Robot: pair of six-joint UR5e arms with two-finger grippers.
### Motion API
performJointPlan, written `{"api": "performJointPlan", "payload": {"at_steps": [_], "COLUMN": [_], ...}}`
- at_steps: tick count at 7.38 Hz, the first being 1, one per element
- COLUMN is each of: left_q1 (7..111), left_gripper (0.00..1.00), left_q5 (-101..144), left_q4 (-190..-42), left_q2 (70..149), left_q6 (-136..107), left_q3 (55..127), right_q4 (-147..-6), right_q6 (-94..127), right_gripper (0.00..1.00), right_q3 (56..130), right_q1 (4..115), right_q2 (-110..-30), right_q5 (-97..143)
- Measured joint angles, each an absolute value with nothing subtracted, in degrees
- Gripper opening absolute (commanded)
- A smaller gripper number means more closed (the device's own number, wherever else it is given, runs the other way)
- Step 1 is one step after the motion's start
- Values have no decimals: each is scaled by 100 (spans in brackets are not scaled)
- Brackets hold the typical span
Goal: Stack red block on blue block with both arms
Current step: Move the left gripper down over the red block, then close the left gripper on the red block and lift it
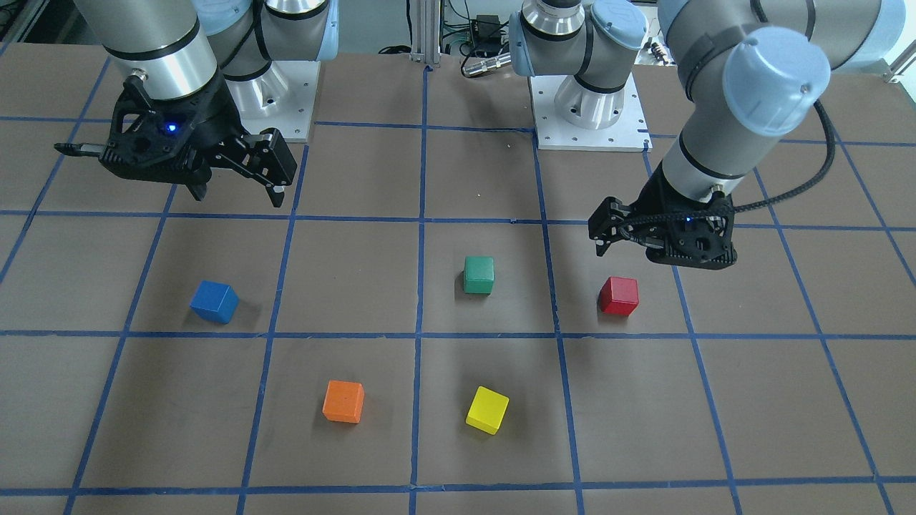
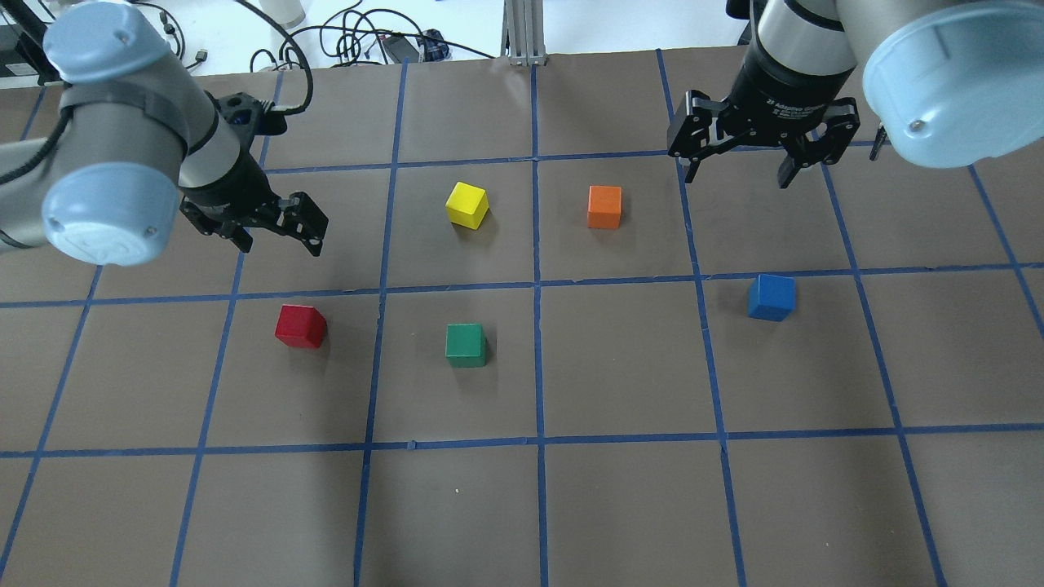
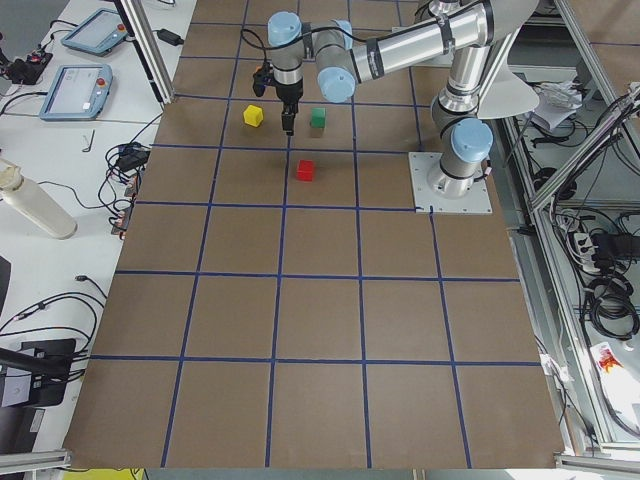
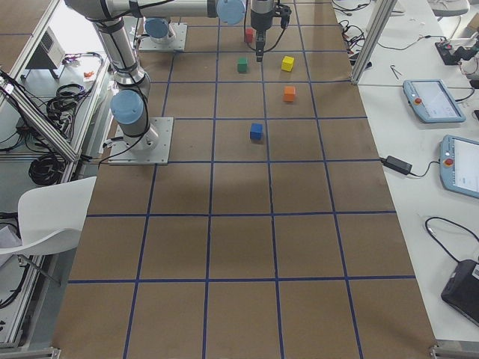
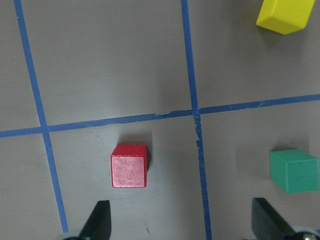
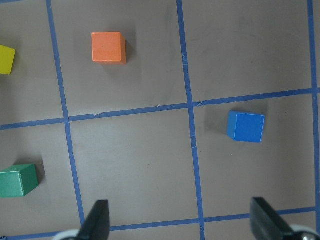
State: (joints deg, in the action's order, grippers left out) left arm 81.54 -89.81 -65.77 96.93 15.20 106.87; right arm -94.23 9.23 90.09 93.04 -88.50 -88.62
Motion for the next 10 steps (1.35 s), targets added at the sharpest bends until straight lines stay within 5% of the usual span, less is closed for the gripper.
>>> {"api": "performJointPlan", "payload": {"at_steps": [3, 8, 9, 10], "left_q1": [7995, 7973, 7972, 7972], "left_gripper": [100, 94, 49, 14], "left_q5": [-9121, -9428, -9436, -9444], "left_q4": [-5196, -4837, -4768, -4641], "left_q2": [9879, 10207, 10266, 10319], "left_q6": [1835, 2097, 2128, 2160], "left_q3": [11664, 12124, 12198, 12308], "right_q4": [-9428, -9427, -9423, -9417], "right_q6": [923, 923, 923, 921], "right_gripper": [100, 100, 100, 100], "right_q3": [9009, 9003, 9002, 9002], "right_q1": [9305, 9306, 9306, 9305], "right_q2": [-8845, -8845, -8840, -8836], "right_q5": [-8854, -8847, -8841, -8839]}}
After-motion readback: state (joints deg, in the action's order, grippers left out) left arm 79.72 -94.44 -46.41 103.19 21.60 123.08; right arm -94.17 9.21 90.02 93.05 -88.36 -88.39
